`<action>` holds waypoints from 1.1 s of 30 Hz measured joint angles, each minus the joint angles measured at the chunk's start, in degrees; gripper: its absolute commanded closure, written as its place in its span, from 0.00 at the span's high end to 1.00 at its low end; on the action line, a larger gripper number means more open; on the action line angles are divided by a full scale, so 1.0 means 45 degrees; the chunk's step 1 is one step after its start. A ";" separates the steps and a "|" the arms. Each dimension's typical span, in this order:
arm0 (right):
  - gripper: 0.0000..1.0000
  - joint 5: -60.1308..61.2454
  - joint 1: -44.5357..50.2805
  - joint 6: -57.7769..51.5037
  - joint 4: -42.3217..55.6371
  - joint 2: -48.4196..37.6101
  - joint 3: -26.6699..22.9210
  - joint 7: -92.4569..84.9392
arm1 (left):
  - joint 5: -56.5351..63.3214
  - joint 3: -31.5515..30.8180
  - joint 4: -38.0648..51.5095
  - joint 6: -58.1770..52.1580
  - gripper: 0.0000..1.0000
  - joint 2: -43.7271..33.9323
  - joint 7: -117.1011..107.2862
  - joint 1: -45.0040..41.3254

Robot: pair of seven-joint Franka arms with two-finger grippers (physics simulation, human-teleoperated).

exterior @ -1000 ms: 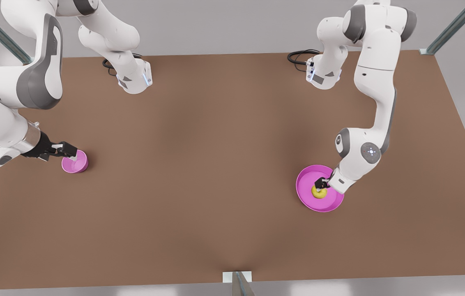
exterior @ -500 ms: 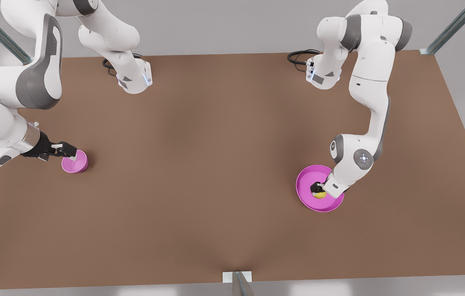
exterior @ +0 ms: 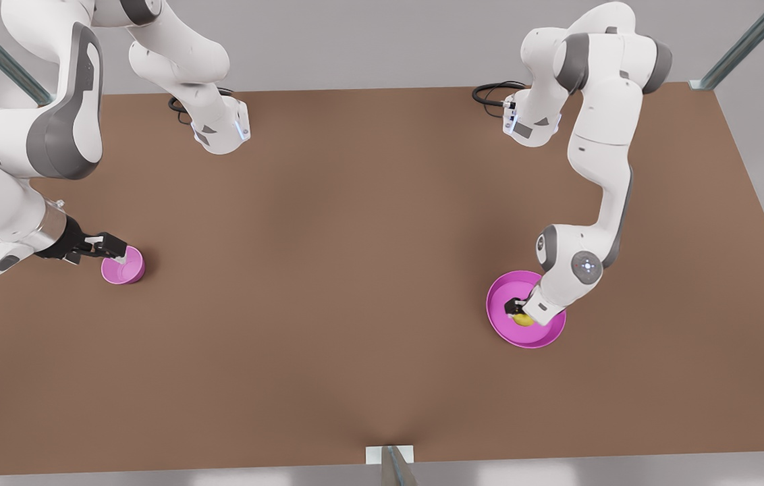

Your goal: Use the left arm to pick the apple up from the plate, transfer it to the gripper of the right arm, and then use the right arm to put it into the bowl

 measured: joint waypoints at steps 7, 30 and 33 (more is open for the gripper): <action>1.00 0.0007 0.0003 -0.0001 0.0000 0.0000 0.0000 -0.0014 | 0.0002 0.0000 -0.0023 0.0146 0.85 0.0184 0.0015 -0.0082; 1.00 0.0110 0.0082 -0.0010 0.0031 -0.0030 0.0147 -0.0094 | -0.1132 -0.1925 0.1961 -0.3162 0.72 -0.2973 -0.0193 -0.0617; 1.00 0.2366 -0.0012 0.0092 -0.0015 0.0711 0.0085 -0.0099 | -0.3041 -0.2622 0.2735 -0.3530 0.73 -0.2405 0.0339 -0.0780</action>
